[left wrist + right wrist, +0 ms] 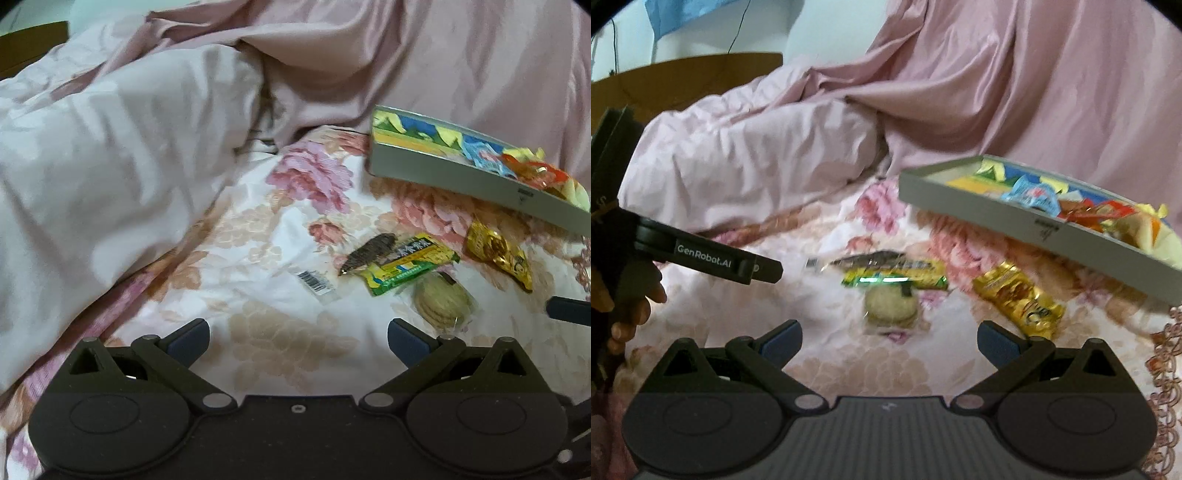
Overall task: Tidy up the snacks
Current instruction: 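Withdraw both tools from the tray back toward the remaining snacks, then grasp the dark dried-fish strip with left tool while right grasps the round wrapped cake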
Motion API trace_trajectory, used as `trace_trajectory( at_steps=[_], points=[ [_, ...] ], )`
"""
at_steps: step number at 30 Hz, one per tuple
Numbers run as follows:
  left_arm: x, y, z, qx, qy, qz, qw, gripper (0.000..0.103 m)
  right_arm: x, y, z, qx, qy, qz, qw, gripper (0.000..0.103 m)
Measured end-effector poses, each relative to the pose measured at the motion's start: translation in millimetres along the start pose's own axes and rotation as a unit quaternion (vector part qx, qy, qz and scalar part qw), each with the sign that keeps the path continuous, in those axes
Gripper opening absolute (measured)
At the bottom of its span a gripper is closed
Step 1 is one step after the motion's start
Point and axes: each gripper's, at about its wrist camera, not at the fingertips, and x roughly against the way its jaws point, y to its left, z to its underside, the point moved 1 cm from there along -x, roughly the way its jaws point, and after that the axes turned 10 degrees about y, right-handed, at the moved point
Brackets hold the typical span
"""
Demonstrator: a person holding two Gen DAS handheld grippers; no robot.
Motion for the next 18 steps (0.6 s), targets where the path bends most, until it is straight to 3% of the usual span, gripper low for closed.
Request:
trace_trajectory(
  at_steps=[10,18],
  points=[
    [-23.3,-7.5,-21.9,-0.076,0.006,0.020,0.9969,0.102,-28.6,5.5,1.2,0.002,0.035,-0.004,0.999,0.103],
    [-48.2,-19.6,-45.8,-0.176,0.011,0.015,0.9842,0.102,-45.0,6.6,0.1,0.011,0.046,0.003,0.999,0.103]
  ],
)
